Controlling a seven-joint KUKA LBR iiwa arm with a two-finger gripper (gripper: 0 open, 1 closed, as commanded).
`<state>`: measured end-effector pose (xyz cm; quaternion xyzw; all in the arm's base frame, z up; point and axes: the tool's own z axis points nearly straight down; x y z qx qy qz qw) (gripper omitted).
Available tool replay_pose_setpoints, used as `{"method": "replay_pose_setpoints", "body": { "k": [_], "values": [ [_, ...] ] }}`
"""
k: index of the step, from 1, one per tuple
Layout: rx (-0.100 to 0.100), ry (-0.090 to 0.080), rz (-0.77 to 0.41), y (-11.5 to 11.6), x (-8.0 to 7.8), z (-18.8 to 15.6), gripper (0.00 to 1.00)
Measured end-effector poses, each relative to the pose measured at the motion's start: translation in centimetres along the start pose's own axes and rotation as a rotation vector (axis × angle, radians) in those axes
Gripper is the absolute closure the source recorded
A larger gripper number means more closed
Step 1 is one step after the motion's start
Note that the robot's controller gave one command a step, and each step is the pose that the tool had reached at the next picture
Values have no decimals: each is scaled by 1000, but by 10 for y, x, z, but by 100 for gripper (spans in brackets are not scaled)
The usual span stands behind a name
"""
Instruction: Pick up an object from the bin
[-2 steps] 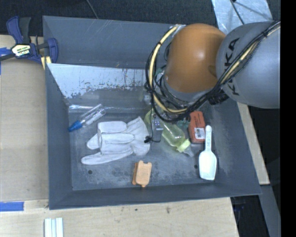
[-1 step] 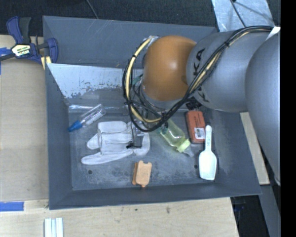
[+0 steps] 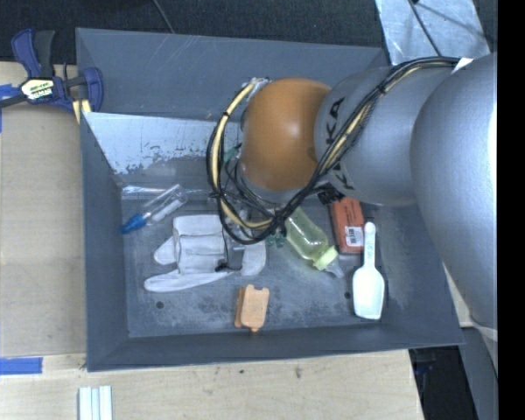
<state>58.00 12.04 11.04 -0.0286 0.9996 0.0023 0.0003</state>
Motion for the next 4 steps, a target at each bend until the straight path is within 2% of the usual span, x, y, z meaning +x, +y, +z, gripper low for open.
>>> {"method": "replay_pose_setpoints", "body": {
  "k": [1,2,3,4],
  "values": [
    [5,-2,49,-17,-6,27,0],
    [3,0,81,2,13,38,100],
    [3,0,81,2,13,38,100],
    [4,-8,58,-17,22,-133,100]
  ]
}}
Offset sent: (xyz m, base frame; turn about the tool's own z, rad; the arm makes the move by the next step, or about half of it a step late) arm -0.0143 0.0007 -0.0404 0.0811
